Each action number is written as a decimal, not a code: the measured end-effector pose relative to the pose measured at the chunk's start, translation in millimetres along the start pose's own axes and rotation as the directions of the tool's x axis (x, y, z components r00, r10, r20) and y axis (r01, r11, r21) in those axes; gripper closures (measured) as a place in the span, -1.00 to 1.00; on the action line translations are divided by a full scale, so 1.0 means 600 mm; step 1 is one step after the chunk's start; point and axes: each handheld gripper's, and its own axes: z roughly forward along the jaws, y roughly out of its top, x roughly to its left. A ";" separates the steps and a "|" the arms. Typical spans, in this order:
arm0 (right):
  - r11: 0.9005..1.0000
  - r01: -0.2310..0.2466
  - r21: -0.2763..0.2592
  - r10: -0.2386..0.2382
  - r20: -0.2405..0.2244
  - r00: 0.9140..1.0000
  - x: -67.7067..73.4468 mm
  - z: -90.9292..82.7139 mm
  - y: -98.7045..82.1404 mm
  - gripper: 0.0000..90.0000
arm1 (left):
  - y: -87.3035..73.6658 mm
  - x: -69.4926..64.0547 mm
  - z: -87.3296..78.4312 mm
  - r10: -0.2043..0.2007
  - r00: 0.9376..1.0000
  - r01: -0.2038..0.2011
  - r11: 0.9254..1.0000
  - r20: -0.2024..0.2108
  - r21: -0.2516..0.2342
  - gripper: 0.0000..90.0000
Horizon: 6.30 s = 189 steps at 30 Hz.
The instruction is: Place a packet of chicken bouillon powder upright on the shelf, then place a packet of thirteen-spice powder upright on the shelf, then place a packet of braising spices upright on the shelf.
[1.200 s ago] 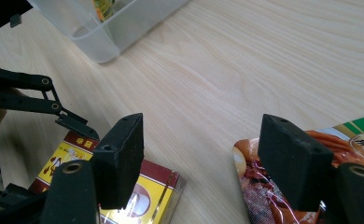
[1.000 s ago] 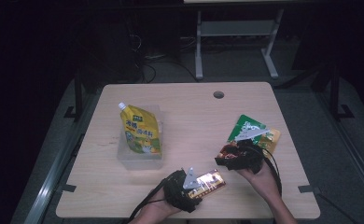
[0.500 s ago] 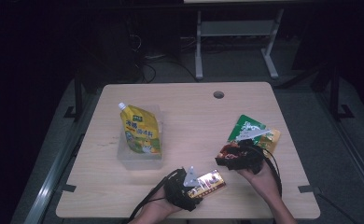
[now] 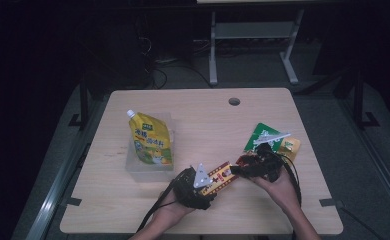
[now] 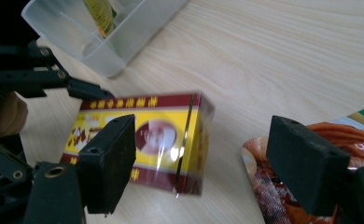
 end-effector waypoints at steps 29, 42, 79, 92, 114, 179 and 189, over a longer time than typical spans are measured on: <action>0.976 -0.219 0.016 0.218 -0.188 0.958 -0.026 0.035 0.039 -0.13 | 0.032 0.022 0.008 -0.112 0.989 0.102 0.989 -0.098 -0.105 -0.29; 0.979 -0.200 -0.041 0.185 -0.238 0.953 -0.008 0.012 0.058 0.43 | 0.023 0.028 0.014 -0.140 0.986 0.134 0.988 -0.090 -0.077 -0.30; 0.992 0.121 -0.040 -0.125 -0.111 0.986 0.032 -0.028 0.114 0.50 | -0.012 -0.006 -0.018 -0.060 0.998 0.062 0.994 0.032 -0.088 -0.44; 0.965 0.262 -0.022 -0.263 -0.098 0.960 0.055 -0.017 0.147 0.50 | -0.032 -0.023 -0.018 -0.031 0.991 0.047 0.991 0.130 -0.123 -0.46; 0.883 0.469 -0.025 -0.464 -0.195 0.864 0.122 0.024 0.205 0.50 | -0.041 -0.036 -0.017 0.000 0.983 0.026 0.990 0.183 -0.137 -0.49; 0.804 0.593 -0.048 -0.578 -0.301 0.759 0.250 0.117 0.285 0.50 | -0.043 -0.042 -0.016 0.029 0.979 0.005 0.987 0.201 -0.163 -0.51; 0.795 0.604 -0.050 -0.589 -0.303 0.749 0.254 0.126 0.288 0.50 | -0.043 -0.040 -0.019 0.035 0.979 -0.002 0.986 0.202 -0.165 -0.51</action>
